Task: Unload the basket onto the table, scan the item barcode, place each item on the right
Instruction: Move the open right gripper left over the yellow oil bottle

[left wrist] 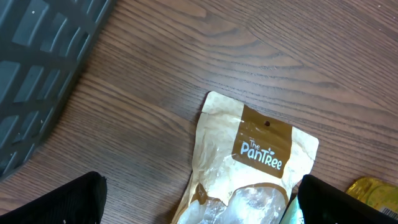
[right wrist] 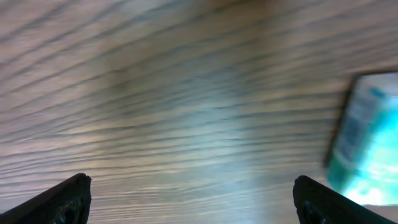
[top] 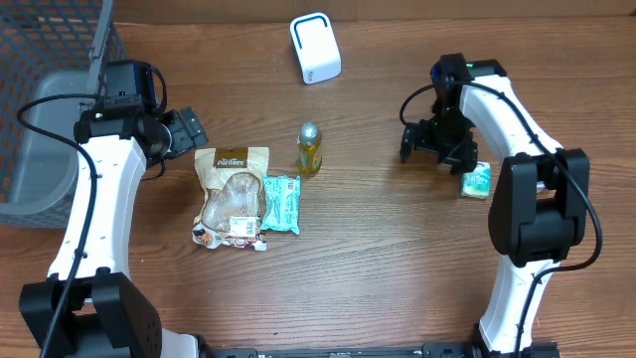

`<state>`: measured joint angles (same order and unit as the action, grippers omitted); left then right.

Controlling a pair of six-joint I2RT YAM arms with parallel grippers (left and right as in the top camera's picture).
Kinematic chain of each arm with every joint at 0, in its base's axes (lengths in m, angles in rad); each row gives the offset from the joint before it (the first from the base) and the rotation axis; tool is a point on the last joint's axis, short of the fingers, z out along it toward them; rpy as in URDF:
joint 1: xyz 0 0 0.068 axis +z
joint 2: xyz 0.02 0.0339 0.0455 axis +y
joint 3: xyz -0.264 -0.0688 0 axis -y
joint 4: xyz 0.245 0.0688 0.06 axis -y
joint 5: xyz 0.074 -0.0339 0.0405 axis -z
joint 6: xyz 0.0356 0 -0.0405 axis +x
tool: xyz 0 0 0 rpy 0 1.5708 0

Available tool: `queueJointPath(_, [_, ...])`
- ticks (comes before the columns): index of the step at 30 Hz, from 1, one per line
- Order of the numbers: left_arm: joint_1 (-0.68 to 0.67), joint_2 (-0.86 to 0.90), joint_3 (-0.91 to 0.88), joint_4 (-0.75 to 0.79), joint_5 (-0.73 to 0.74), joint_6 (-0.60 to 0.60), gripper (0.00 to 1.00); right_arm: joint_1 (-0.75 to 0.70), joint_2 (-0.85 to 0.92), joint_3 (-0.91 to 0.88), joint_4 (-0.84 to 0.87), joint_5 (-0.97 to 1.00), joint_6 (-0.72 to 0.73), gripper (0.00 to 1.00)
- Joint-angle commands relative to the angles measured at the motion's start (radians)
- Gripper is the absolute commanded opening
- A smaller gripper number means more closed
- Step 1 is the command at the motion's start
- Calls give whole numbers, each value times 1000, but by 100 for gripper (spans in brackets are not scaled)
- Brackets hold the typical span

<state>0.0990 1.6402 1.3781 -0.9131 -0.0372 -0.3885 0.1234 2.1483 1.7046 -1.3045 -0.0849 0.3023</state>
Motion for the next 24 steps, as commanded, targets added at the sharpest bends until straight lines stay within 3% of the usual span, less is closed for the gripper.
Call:
queueJointPath(1, [-1, -11, 12, 1, 5, 8, 99, 25, 2, -4, 17, -51, 11, 100])
queueJointPath(6, [-1, -11, 12, 2, 5, 8, 100, 68, -87, -3, 41, -50, 108, 100])
queueJointPath(13, [-1, -11, 12, 2, 5, 8, 99, 179, -230, -3, 138, -74, 121, 100])
queueJointPath(18, [-1, -11, 12, 2, 5, 8, 100, 221, -238, -3, 213, -211, 121, 100])
queueJointPath(24, [-1, -11, 12, 1, 5, 8, 100, 244, -238, -3, 230, -216, 201, 100])
